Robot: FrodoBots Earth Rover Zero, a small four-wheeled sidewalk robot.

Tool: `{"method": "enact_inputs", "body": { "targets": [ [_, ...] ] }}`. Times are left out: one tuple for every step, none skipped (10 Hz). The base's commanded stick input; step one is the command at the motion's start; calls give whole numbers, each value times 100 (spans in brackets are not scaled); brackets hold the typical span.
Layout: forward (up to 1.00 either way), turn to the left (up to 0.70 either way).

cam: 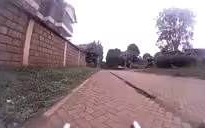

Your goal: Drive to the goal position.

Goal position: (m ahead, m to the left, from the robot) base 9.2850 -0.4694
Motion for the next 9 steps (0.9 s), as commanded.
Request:
{"method": "enact_inputs", "body": {
  "targets": [
    [50, 11],
    [50, 10],
    [50, 10],
    [50, 4],
    [50, 5],
    [50, -14],
    [50, -36],
    [50, -50],
    [50, -50]
  ]
}}
